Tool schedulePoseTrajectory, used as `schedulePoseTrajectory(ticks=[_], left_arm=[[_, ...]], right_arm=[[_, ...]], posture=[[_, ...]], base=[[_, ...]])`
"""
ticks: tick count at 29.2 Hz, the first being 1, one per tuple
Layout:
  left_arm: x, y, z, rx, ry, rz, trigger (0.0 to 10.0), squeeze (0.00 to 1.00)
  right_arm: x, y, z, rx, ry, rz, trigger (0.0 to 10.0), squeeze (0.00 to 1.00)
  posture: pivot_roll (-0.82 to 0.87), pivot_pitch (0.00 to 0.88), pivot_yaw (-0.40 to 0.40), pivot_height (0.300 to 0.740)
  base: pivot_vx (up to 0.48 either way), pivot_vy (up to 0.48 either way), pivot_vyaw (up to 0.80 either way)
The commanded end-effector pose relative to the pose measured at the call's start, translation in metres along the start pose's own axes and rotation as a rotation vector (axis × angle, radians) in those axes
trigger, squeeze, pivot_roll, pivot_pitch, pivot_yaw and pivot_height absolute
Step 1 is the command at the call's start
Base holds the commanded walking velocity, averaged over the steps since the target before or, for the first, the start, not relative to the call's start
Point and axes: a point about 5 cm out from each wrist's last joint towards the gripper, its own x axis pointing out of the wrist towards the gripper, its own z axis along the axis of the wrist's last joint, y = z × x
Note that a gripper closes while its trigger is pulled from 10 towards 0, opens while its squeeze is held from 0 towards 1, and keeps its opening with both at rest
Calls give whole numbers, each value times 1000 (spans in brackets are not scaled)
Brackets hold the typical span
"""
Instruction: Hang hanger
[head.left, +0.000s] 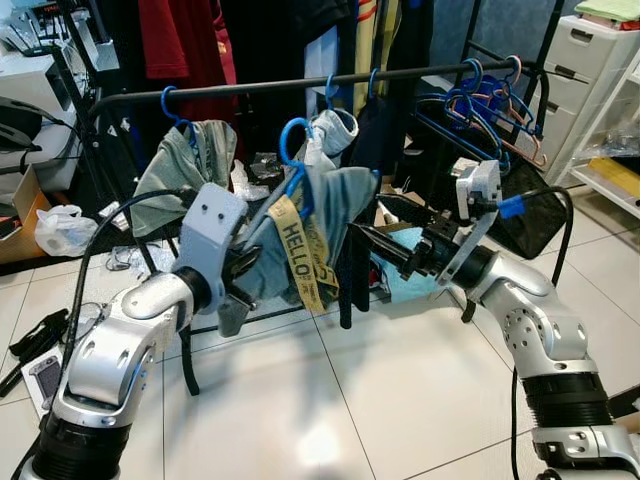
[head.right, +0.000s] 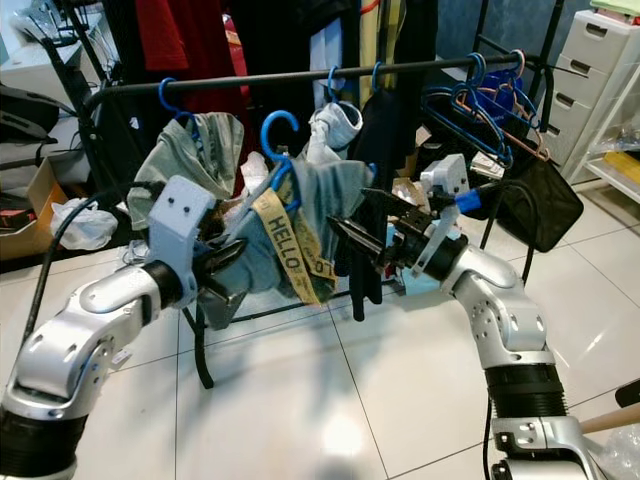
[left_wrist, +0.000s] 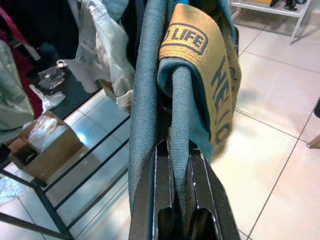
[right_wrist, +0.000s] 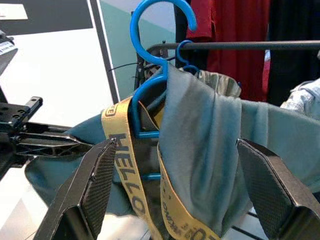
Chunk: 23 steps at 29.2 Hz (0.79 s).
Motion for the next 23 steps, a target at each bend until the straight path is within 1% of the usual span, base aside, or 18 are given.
schedulePoseTrajectory(ticks=[1,6,9,16,18,19,23], left_arm=[[-1,-3,7,1,-14,-7,10000,0],[-1,-7,14,-1,-20,-24,10000,0],[-2,-14,19,-8,-29,-45,10000,0],[-4,-16,25,-13,-39,-63,10000,0],[-5,-19,28,-25,-48,-81,10000,0],[-6,-22,31,-32,-61,-109,10000,0],[-6,-25,33,-38,-68,-127,10000,0]], right_arm=[[4,2,3,-11,8,3,10000,0],[9,5,-4,-17,50,-2,10000,0],[14,9,-9,-13,84,-12,10000,0],[17,7,-12,-21,116,-47,10000,0],[18,6,-13,-26,131,-69,10000,0],[19,5,-13,-29,140,-86,10000,0],[19,4,-14,-31,145,-97,10000,0]], posture=[[-61,6,12,740],[-63,0,11,740],[-61,0,10,740],[-57,2,7,740],[-57,3,7,740],[-57,3,7,740],[-57,3,7,740]], base=[[0,0,0],[0,0,0],[0,0,0],[0,0,0],[0,0,0],[0,0,0],[0,0,0]])
